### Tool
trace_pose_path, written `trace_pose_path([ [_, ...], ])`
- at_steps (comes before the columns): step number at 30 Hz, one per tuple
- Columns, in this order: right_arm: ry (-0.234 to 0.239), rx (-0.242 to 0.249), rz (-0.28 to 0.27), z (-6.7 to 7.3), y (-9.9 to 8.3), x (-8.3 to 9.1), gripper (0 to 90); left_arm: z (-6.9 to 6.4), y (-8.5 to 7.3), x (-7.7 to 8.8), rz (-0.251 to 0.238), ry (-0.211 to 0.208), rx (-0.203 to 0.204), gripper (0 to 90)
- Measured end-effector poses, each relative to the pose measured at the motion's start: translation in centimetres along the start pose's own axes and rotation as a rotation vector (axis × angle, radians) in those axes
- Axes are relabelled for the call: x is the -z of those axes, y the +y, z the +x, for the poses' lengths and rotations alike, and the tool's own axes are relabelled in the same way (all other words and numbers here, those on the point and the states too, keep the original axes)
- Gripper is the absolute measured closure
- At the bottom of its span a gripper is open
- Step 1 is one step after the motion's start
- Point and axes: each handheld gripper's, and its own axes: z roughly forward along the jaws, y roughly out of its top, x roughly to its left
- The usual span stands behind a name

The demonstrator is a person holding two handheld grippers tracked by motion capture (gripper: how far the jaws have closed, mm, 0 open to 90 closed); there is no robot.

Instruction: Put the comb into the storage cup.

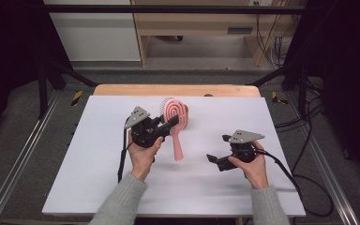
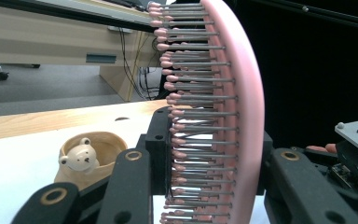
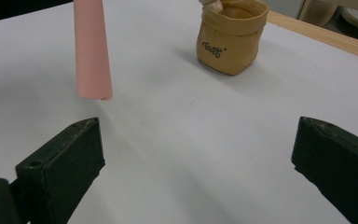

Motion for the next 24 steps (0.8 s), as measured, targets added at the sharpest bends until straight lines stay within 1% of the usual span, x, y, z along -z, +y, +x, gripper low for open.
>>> trace_pose_path([
  [6, 0.008, -0.008, -0.007, -0.6, -0.6, 0.4, 2.3, 0.3, 0.6, 0.3, -0.008, 0.004, -0.008, 63.0],
  [9, 0.006, -0.015, -0.013, -0.8, -0.8, 0.7, 2.3, 0.3, 0.9, 0.4, -0.017, 0.003, -0.006, 63.0],
  [10, 0.006, -0.018, -0.013, -0.9, -0.8, 0.7, 2.2, 0.3, 1.0, 0.4, -0.013, 0.004, -0.014, 63.0],
  [15, 0.000, -0.020, -0.009, -1.4, -1.2, 1.0, 1.9, 0.5, 1.4, 0.5, -0.018, 0.010, -0.019, 63.0],
  [16, -0.002, -0.023, -0.010, -1.4, -1.3, 1.1, 1.9, 0.5, 1.5, 0.5, -0.022, 0.011, -0.015, 63.0],
  [24, -0.008, -0.047, -0.012, -2.0, -2.0, 1.4, 1.4, 0.8, 2.2, 0.5, -0.028, 0.020, -0.027, 63.0],
])
